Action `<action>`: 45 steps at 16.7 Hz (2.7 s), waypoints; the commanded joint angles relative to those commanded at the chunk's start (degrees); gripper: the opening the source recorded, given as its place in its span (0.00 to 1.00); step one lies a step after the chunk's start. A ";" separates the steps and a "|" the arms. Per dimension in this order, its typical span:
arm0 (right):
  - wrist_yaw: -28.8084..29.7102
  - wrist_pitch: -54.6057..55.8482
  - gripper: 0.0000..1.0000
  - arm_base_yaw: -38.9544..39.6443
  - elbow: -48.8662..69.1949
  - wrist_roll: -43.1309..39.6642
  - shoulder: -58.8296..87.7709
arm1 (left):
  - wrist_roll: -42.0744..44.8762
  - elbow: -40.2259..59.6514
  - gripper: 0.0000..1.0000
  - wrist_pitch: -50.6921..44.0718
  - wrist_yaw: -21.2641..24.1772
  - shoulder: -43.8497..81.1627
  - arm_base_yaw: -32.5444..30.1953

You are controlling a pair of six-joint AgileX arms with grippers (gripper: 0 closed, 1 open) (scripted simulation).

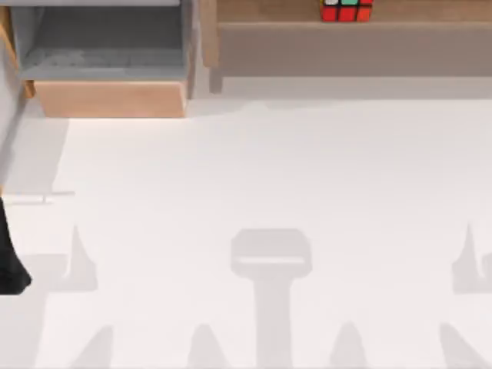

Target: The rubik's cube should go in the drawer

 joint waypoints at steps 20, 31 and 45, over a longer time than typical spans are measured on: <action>0.00 0.00 1.00 0.00 0.00 0.00 0.00 | 0.56 62.52 1.00 24.36 -29.77 84.81 -31.36; 0.00 0.00 1.00 0.00 0.00 0.00 0.00 | 0.82 99.38 1.00 38.61 -46.31 137.74 -49.01; 0.00 0.00 1.00 0.00 0.00 0.00 0.00 | 0.74 109.49 1.00 36.13 -45.82 145.05 -48.64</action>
